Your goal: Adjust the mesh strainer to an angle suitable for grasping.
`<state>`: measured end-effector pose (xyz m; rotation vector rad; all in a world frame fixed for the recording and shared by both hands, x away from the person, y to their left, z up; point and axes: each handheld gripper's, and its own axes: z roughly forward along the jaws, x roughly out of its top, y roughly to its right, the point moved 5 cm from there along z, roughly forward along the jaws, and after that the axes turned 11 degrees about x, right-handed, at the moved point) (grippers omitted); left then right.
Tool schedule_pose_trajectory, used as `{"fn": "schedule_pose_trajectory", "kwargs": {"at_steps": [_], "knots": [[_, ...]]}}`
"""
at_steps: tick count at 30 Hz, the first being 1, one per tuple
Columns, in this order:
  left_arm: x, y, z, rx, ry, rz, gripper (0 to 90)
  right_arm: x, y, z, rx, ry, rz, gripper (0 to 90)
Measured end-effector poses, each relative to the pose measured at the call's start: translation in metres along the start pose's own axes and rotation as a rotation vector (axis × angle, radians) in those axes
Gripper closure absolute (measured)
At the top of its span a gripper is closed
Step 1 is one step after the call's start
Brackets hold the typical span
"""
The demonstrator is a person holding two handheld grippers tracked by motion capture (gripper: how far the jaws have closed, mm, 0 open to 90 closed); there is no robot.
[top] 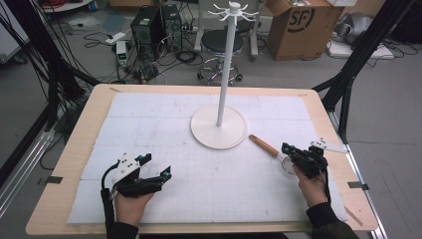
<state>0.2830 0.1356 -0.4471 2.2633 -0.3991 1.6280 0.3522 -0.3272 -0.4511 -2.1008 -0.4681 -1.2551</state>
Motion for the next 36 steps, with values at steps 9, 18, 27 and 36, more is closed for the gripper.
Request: {"fn": "schedule_pose_trajectory", "kwargs": {"at_steps": [9, 18, 27, 36], "knots": [[0.0, 0.001, 0.0, 0.001, 0.009, 0.004, 16.4, 0.004, 0.013, 0.016, -0.021, -0.097, -0.02, 89.8], [0.0, -0.001, 0.001, 0.003, 0.005, 0.002, 16.3, 0.008, 0.033, 0.027, -0.029, -0.17, 0.03, 89.8], [-0.001, -0.002, 0.001, 0.032, 0.003, 0.005, 16.4, -0.001, 0.03, 0.034, -0.107, -0.276, 0.0, 89.9], [-0.001, -0.001, 0.001, 0.032, 0.004, 0.001, 16.3, -0.01, 0.03, 0.037, -0.141, -0.364, -0.003, 89.9]]}}
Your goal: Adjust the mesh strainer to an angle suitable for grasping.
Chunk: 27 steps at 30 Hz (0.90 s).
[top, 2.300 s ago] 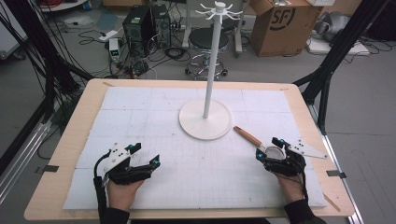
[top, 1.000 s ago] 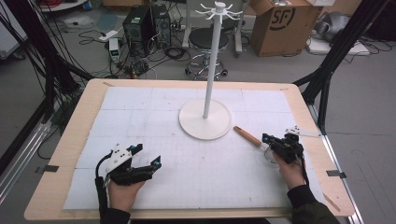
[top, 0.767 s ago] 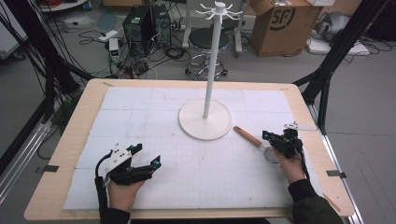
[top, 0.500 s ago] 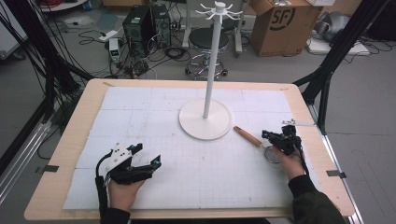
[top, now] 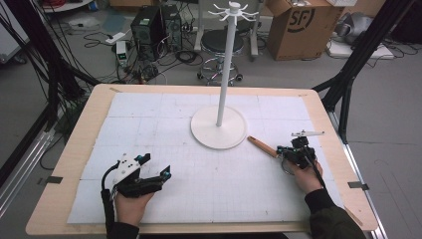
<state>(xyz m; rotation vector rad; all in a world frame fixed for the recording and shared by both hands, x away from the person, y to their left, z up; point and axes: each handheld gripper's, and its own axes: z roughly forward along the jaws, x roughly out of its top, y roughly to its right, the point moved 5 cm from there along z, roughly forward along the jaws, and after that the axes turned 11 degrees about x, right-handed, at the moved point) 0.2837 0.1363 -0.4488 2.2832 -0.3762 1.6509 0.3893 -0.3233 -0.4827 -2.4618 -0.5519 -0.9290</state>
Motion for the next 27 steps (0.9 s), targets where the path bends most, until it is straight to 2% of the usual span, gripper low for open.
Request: {"fn": "schedule_pose_trajectory", "kwargs": {"at_steps": [11, 18, 27], "knots": [[0.0, 0.0, 0.0, 0.005, -0.002, 0.006, 16.4, -0.003, -0.011, -0.002, 0.022, -0.05, -0.025, 89.9], [0.0, 0.0, -0.001, 0.004, -0.004, 0.007, 16.4, -0.003, -0.014, -0.001, 0.031, -0.059, -0.035, 89.9], [0.0, 0.0, -0.001, 0.006, -0.004, 0.006, 16.5, 0.013, -0.016, 0.01, 0.043, -0.08, -0.016, 89.9]]}}
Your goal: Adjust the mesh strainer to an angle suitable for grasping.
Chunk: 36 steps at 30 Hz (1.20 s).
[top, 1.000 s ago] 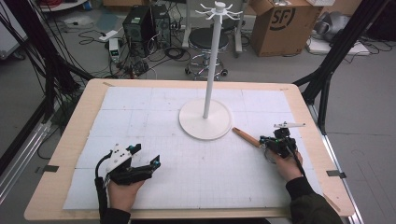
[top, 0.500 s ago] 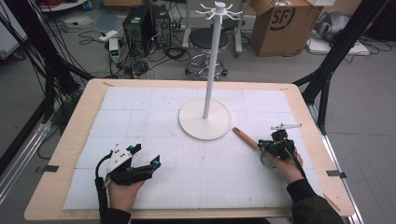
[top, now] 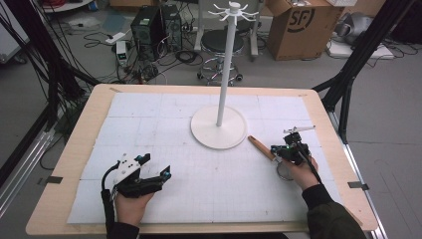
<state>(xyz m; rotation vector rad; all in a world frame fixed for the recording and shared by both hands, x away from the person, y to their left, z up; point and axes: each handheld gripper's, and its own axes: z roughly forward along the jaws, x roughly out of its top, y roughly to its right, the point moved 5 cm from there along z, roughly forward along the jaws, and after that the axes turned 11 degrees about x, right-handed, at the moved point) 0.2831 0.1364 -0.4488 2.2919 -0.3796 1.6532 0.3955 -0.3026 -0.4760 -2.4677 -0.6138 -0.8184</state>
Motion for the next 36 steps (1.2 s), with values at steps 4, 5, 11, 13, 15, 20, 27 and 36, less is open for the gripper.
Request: {"fn": "schedule_pose_trajectory", "kwargs": {"at_steps": [4, 5, 11, 13, 15, 20, 27, 36], "knots": [[0.0, -0.001, 0.0, 0.002, 0.004, -0.002, 16.5, 0.0, 0.0, 0.004, 0.0, -0.018, 0.0, 89.9], [0.0, -0.001, -0.001, 0.002, 0.006, -0.003, 16.5, 0.0, -0.001, 0.005, -0.002, -0.022, -0.006, 89.9], [0.0, -0.001, -0.001, 0.003, 0.006, -0.005, 16.5, -0.001, -0.007, 0.005, 0.001, -0.04, -0.025, 89.9], [0.0, 0.0, -0.001, 0.004, 0.005, -0.003, 16.5, -0.002, -0.009, 0.005, 0.007, -0.043, -0.028, 89.9], [0.001, 0.0, -0.001, 0.004, 0.006, 0.0, 16.5, -0.002, -0.01, 0.004, 0.012, -0.045, -0.028, 89.9], [0.0, 0.0, 0.0, 0.004, 0.004, -0.002, 16.5, -0.003, -0.009, 0.003, 0.012, -0.051, -0.028, 89.9], [0.0, 0.0, -0.001, 0.003, 0.004, -0.002, 16.5, -0.006, -0.007, 0.001, 0.015, -0.046, -0.017, 90.0], [0.0, 0.0, -0.001, 0.004, 0.004, -0.001, 16.5, -0.011, -0.009, -0.006, 0.014, -0.057, -0.033, 90.0]]}}
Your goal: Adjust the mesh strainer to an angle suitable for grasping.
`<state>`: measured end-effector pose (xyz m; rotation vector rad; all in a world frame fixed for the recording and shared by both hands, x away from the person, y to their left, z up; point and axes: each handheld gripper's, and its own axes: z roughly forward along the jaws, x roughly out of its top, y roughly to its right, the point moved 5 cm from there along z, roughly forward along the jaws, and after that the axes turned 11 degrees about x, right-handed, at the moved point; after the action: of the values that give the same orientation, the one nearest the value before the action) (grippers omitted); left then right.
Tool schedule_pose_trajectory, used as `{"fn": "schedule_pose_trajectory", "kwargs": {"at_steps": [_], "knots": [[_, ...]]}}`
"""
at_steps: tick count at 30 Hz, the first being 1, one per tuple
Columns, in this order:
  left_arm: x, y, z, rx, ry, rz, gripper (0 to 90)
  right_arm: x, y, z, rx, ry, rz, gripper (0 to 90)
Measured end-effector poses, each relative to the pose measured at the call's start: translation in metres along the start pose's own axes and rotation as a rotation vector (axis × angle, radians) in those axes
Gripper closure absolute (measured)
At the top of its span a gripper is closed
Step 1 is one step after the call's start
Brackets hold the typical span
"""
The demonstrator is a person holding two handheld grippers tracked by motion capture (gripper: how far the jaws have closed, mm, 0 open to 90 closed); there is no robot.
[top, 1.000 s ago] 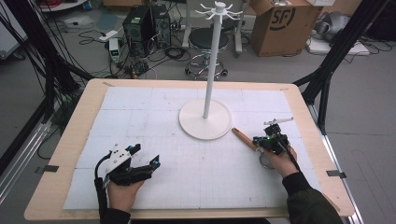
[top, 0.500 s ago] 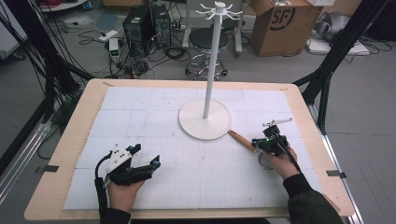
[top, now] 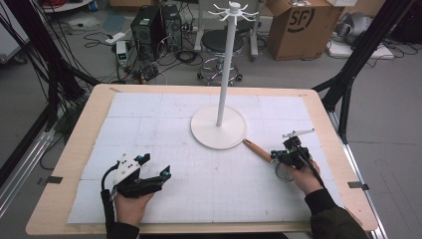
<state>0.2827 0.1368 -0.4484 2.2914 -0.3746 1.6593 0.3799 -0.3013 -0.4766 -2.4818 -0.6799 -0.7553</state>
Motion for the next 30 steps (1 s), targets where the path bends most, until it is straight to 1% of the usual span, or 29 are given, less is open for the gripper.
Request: {"fn": "schedule_pose_trajectory", "kwargs": {"at_steps": [6, 8, 9, 15, 17, 18, 20, 24, 28, 29, 30], "knots": [[0.0, 0.001, 0.0, -0.001, -0.004, 0.004, 16.6, -0.004, -0.005, -0.001, 0.01, -0.014, -0.003, 89.9], [0.0, 0.001, 0.0, -0.002, -0.004, 0.004, 16.7, -0.006, -0.007, -0.001, 0.012, -0.013, 0.003, 90.0], [0.0, 0.0, 0.0, -0.001, -0.004, 0.005, 16.7, -0.007, -0.007, -0.002, 0.015, -0.01, -0.002, 90.0], [0.0, 0.001, 0.0, -0.002, -0.003, 0.004, 16.7, -0.009, -0.008, -0.003, 0.022, -0.006, -0.003, 90.0], [0.0, 0.001, 0.0, -0.001, -0.003, 0.004, 16.7, -0.009, -0.008, -0.003, 0.031, -0.011, 0.002, 90.0], [0.0, 0.001, 0.0, 0.0, -0.004, 0.005, 16.7, -0.01, -0.01, -0.002, 0.049, -0.013, 0.005, 89.9], [-0.001, 0.0, 0.0, 0.003, -0.007, 0.007, 16.7, -0.01, -0.011, -0.002, 0.045, -0.016, 0.001, 90.0], [-0.001, -0.002, -0.003, 0.015, -0.002, 0.0, 16.7, -0.009, -0.01, -0.002, 0.053, -0.016, 0.002, 89.9], [-0.001, -0.002, -0.004, 0.017, 0.0, 0.001, 16.7, -0.01, -0.011, -0.002, 0.061, -0.02, 0.004, 89.9], [-0.001, -0.001, -0.003, 0.014, -0.001, 0.0, 16.7, -0.009, -0.01, -0.002, 0.066, -0.015, 0.004, 89.9], [-0.001, 0.0, -0.002, 0.012, -0.004, 0.002, 16.7, -0.009, -0.01, -0.003, 0.062, -0.011, 0.008, 89.6]]}}
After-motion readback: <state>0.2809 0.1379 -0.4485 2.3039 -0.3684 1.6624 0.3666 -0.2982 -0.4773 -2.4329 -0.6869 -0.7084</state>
